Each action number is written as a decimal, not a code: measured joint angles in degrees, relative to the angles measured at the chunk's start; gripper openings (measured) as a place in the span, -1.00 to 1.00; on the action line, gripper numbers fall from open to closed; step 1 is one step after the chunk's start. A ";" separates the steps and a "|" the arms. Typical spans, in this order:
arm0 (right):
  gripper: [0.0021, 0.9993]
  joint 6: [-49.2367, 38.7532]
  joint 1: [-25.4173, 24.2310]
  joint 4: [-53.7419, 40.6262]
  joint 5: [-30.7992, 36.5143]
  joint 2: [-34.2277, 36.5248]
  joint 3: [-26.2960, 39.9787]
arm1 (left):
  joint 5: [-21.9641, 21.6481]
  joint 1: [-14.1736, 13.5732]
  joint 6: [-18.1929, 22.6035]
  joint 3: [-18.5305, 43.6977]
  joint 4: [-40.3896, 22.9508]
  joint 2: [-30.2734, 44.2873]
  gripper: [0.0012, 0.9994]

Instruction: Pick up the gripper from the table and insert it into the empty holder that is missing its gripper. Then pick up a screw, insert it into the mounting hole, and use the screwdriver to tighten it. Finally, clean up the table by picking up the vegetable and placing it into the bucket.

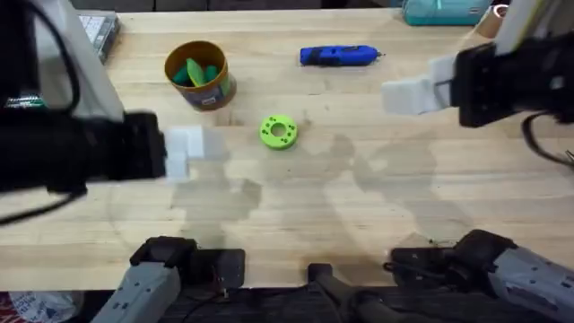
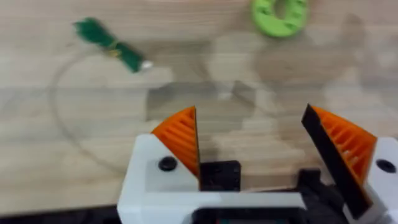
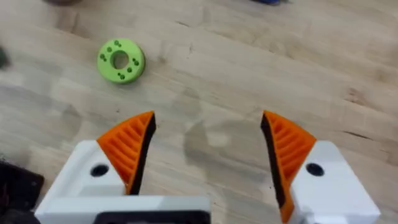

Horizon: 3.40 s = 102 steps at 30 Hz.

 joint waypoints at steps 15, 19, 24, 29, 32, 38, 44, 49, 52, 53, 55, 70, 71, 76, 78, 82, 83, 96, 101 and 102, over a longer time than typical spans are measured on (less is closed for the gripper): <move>0.99 -0.02 -3.48 -5.98 1.30 1.09 8.41 | -18.19 3.37 -25.19 2.35 -0.30 5.06 0.97; 0.99 -0.02 -3.48 -6.50 1.31 2.34 8.41 | -18.29 3.91 -29.26 2.35 1.46 5.42 0.97; 0.99 -0.02 -3.48 -6.59 1.32 4.82 8.41 | -18.52 5.58 -33.10 0.53 3.85 8.09 0.97; 0.99 -0.02 -3.48 -6.52 1.32 6.47 8.41 | -18.59 7.89 -36.72 -6.90 9.45 13.53 0.97; 0.99 -0.02 -3.48 -6.54 1.31 6.52 8.41 | -18.21 9.88 -38.32 -11.55 14.87 16.90 0.97; 0.99 -0.02 -3.48 -6.53 1.31 6.52 8.41 | -16.41 13.89 -39.66 -17.22 23.13 22.59 0.97; 0.99 -0.02 -3.48 -6.53 1.32 6.52 8.41 | -15.54 16.04 -39.96 -18.00 28.78 28.77 0.98; 0.99 -0.02 -3.48 -6.50 1.32 6.52 8.41 | -15.32 16.19 -40.05 -18.04 30.69 34.13 0.98; 0.99 -0.02 -3.48 -6.51 1.32 6.52 8.41 | -15.31 16.19 -40.13 -18.04 31.81 37.03 0.98; 0.99 -0.02 -3.48 -6.53 1.32 6.52 8.41 | -15.29 16.19 -40.14 -18.04 32.08 37.93 0.98; 0.99 -0.02 -3.48 -6.51 1.32 6.52 8.41 | -14.96 16.17 -40.15 -17.90 32.82 39.16 0.97; 0.99 -0.02 -3.48 -6.53 1.32 6.52 8.41 | -11.39 15.69 -40.50 -15.61 36.43 42.18 -0.96; 0.99 -0.04 -3.48 -6.52 1.32 6.52 8.41 | -11.03 15.72 -40.26 -15.27 35.69 42.27 -0.96; 0.99 -0.04 -3.48 -6.52 1.32 6.52 8.41 | -11.02 16.09 -38.31 -11.45 26.50 44.12 -0.96; 0.99 -0.04 -3.48 -6.52 1.32 6.52 8.41 | -11.00 16.12 -37.17 -9.07 23.68 44.01 -0.96; 0.99 -0.04 -3.48 -6.52 1.32 6.53 8.41 | -10.72 16.12 -34.77 -1.39 20.08 41.92 -0.96; 0.99 -0.04 -3.48 -6.50 1.32 6.52 8.41 | -10.48 16.12 -34.03 0.48 19.71 40.83 -0.96; 0.99 -0.02 -3.48 -6.52 1.32 6.52 8.41 | 1.36 16.14 -21.75 10.15 29.32 33.04 -0.96; 0.99 -0.04 -3.48 -6.50 1.32 6.52 8.41 | 5.56 12.74 -20.94 10.15 36.69 41.18 -0.96; 0.99 -0.04 -3.48 -6.52 1.32 6.52 8.41 | 5.94 12.05 -20.89 10.15 37.30 42.60 -0.96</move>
